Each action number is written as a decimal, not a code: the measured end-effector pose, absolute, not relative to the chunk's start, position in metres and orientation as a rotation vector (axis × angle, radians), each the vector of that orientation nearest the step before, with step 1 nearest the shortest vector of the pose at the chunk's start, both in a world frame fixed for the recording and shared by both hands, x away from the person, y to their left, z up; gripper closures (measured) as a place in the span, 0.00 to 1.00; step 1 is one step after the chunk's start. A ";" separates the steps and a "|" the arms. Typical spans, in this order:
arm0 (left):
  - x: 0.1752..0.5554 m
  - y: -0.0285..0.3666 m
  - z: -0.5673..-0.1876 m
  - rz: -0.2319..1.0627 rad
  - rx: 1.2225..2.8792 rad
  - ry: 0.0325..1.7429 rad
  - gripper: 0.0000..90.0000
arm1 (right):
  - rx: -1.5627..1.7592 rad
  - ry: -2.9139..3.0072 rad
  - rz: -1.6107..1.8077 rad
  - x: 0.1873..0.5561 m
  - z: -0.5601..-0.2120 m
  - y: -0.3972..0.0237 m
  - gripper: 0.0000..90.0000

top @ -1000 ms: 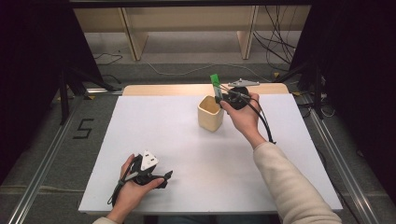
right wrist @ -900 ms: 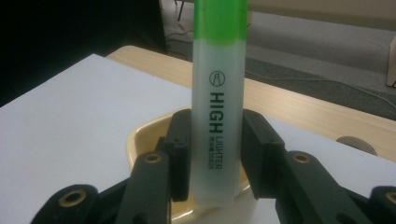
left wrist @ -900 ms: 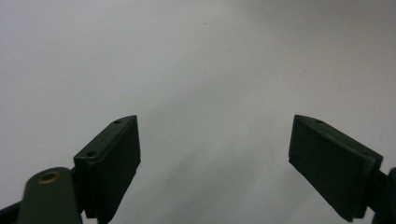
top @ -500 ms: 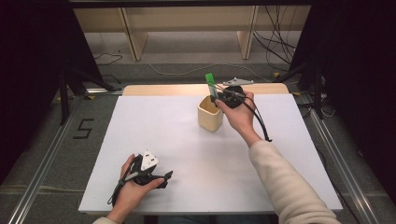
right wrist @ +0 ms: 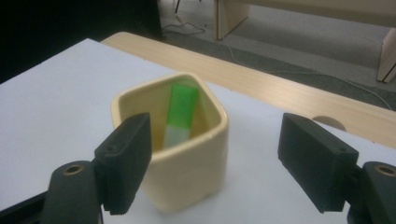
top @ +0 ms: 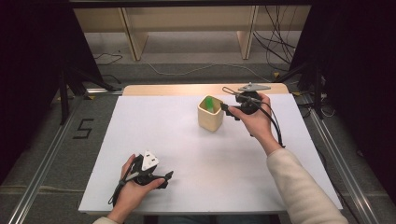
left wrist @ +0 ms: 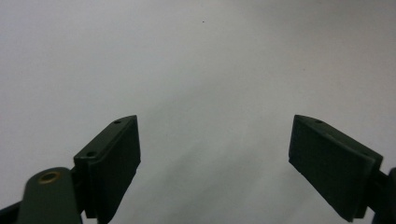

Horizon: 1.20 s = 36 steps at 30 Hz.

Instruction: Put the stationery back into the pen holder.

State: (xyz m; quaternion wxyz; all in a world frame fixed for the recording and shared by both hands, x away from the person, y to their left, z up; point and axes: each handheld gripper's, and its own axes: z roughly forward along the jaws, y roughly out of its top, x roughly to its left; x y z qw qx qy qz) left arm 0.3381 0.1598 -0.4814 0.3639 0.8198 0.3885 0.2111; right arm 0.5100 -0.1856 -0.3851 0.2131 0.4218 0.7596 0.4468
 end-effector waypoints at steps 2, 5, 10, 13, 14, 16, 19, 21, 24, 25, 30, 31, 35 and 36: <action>0.338 0.160 -0.482 0.544 2.110 1.002 0.18 | 1.173 2.115 1.236 0.507 -0.385 -0.189 0.30; 0.338 0.160 -0.482 0.544 2.108 1.007 0.18 | 1.169 2.123 1.236 0.500 -0.387 -0.199 0.30; 0.338 0.160 -0.482 0.544 2.108 1.005 0.18 | 1.162 2.151 1.217 0.488 -0.394 -0.212 0.30; 0.338 0.160 -0.482 0.545 2.110 1.005 0.18 | 1.170 2.162 1.212 0.480 -0.401 -0.220 0.31; 0.338 0.160 -0.482 0.546 2.110 1.006 0.18 | 1.169 2.167 1.207 0.477 -0.401 -0.222 0.31; 0.338 0.160 -0.482 0.546 2.110 1.006 0.18 | 1.173 2.172 1.205 0.473 -0.403 -0.225 0.31; 0.338 0.160 -0.482 0.549 2.106 1.009 0.18 | 1.168 2.180 1.200 0.467 -0.405 -0.229 0.31; 0.338 0.160 -0.483 0.552 2.104 1.012 0.18 | 1.162 2.188 1.191 0.466 -0.405 -0.231 0.31; 0.338 0.160 -0.483 0.554 2.103 1.015 0.18 | 1.161 2.191 1.182 0.459 -0.407 -0.237 0.31; 0.339 0.160 -0.482 0.555 2.104 1.013 0.18 | 1.161 2.191 1.182 0.459 -0.407 -0.237 0.31; 0.338 0.161 -0.482 0.556 2.108 1.013 0.18 | 1.171 2.222 1.161 0.450 -0.415 -0.248 0.31; 0.338 0.161 -0.482 0.557 2.105 1.015 0.18 | 1.176 2.224 1.161 0.447 -0.417 -0.250 0.31; 0.338 0.161 -0.482 0.557 2.105 1.015 0.18 | 1.181 2.240 1.151 0.438 -0.423 -0.257 0.32; 0.338 0.161 -0.482 0.557 2.107 1.014 0.18 | 1.181 2.240 1.151 0.438 -0.423 -0.257 0.32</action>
